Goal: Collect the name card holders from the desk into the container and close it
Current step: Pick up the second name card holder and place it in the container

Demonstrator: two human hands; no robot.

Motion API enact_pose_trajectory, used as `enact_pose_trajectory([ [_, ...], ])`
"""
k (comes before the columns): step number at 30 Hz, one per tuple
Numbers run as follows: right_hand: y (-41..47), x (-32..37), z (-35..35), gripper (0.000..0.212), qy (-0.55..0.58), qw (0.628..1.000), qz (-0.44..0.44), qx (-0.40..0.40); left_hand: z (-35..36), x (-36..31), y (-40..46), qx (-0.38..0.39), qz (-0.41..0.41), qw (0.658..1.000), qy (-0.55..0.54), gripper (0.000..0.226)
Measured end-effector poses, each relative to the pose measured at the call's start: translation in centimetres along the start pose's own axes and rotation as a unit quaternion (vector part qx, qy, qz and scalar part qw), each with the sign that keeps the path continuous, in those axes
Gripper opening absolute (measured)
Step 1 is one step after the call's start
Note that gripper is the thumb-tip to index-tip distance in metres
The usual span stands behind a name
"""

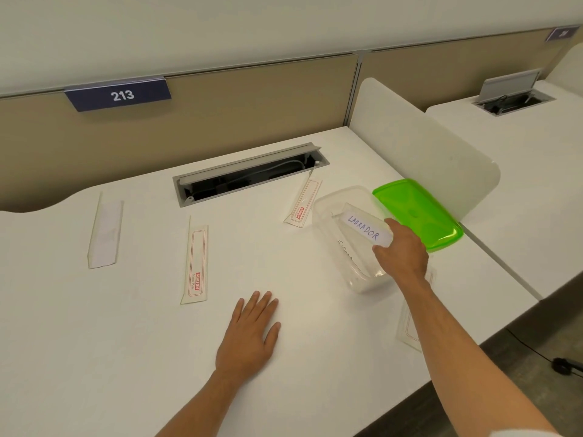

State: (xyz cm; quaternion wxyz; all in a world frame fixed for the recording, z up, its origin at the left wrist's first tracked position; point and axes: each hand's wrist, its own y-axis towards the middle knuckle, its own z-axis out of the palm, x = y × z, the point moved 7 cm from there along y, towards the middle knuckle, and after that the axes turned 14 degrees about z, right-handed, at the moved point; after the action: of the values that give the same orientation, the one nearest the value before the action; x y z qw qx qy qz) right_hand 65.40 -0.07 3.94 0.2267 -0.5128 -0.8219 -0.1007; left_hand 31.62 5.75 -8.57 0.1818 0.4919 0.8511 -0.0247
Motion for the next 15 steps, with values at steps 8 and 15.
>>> enact_pose_trajectory([
  [8, 1.2, -0.1, 1.2, 0.040, -0.179, 0.981, -0.012, 0.068, -0.4, -0.1, 0.1, -0.022, 0.002, 1.000, -0.009, 0.053],
  [15, 1.9, -0.1, 2.4, 0.054, -0.277, 0.953, 0.005, 0.120, -0.4, -0.2, 0.0, -0.020, -0.001, 1.000, -0.010, 0.054],
])
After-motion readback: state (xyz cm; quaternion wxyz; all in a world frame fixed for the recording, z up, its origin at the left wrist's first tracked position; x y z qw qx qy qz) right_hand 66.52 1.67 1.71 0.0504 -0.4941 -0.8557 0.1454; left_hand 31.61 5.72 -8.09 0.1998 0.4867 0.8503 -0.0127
